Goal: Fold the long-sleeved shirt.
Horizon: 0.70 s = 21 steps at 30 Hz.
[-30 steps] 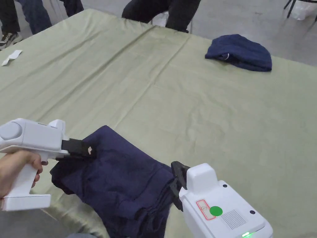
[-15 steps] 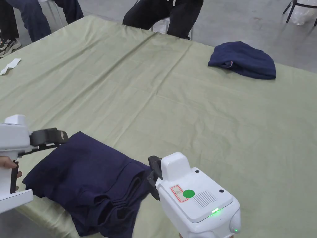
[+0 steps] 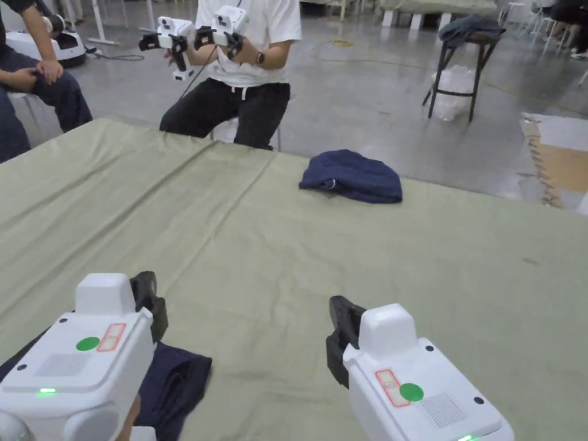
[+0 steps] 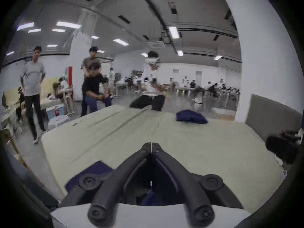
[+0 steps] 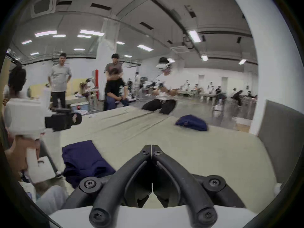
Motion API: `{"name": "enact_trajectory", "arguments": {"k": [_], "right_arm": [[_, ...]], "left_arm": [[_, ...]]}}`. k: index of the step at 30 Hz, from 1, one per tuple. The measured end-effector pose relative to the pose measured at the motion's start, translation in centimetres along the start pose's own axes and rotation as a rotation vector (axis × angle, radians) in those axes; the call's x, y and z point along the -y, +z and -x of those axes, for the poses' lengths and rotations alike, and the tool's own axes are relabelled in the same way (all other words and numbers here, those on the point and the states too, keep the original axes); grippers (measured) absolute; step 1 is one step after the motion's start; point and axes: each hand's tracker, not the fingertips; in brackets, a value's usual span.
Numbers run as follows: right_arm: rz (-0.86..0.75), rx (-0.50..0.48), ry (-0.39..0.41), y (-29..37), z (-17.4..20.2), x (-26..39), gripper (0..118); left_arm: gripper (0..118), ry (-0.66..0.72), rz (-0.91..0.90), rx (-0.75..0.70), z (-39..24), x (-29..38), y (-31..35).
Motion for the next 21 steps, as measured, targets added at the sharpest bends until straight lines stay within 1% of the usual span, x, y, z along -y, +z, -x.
{"name": "enact_trajectory", "arguments": {"k": [2,3,4,6,7,8,9,11,12,13,14,16,17,18,19,20,21], "right_arm": [[-0.009,0.103,0.021,2.0,-2.5,-0.1,0],[-0.013,0.159,0.076,3.3,-4.1,-0.1,0],[-0.021,0.223,0.068,4.4,-5.6,-0.1,0],[-0.033,0.294,0.019,6.4,-8.8,-0.2,0],[-0.033,0.352,0.007,7.3,-10.2,-0.3,0],[-0.034,0.401,0.0,8.0,-11.3,-0.3,0],[-0.036,0.432,-0.01,8.6,-12.6,-0.3,0],[-0.038,0.493,-0.033,9.8,-14.2,-0.2,0],[-0.035,0.508,-0.028,10.3,-14.7,-0.2,0],[-0.031,0.499,-0.025,10.5,-15.0,-0.3,0],[-0.032,0.544,-0.033,10.8,-15.1,-0.1,0],[-0.037,0.53,-0.043,11.3,-15.5,0.1,0],[-0.043,0.534,-0.064,11.3,-15.8,0.4,0],[-0.042,0.545,-0.07,11.4,-15.8,0.4,3],[-0.047,0.553,-0.064,11.6,-15.8,0.5,23],[-0.054,0.557,-0.064,11.7,-15.8,0.5,49],[-0.054,0.558,-0.063,11.7,-15.7,0.3,75]], "left_arm": [[4,-0.049,0.009,0.101,-4.0,-0.3,0.3],[4,-0.035,0.003,0.118,-5.6,-0.4,0.4],[4,-0.028,0.001,0.165,-7.0,-0.6,0.6],[4,-0.057,-0.015,0.191,-10.0,-1.1,0.9],[4,-0.065,-0.016,0.246,-11.1,-1.4,1.0],[4,-0.071,-0.02,0.266,-12.1,-1.7,1.0],[4,-0.064,-0.023,0.246,-13.3,-2.0,1.1],[4,-0.078,-0.04,0.301,-14.8,-2.6,1.2],[4,-0.077,-0.041,0.283,-15.5,-2.8,1.3],[4,-0.086,-0.054,0.305,-15.8,-3.0,1.3],[4,-0.084,-0.06,0.344,-16.5,-3.3,1.5],[4,-0.11,-0.066,0.325,-17.2,-3.4,1.6],[4,-0.116,-0.074,0.326,-17.4,-3.4,1.7],[4,-0.109,-0.074,0.324,-17.5,-3.5,1.8],[5,-0.099,-0.068,0.323,-17.5,-3.6,1.8],[8,-0.094,-0.067,0.321,-17.4,-3.5,1.8],[18,-0.086,-0.07,0.314,-17.4,-3.6,1.8]]}}
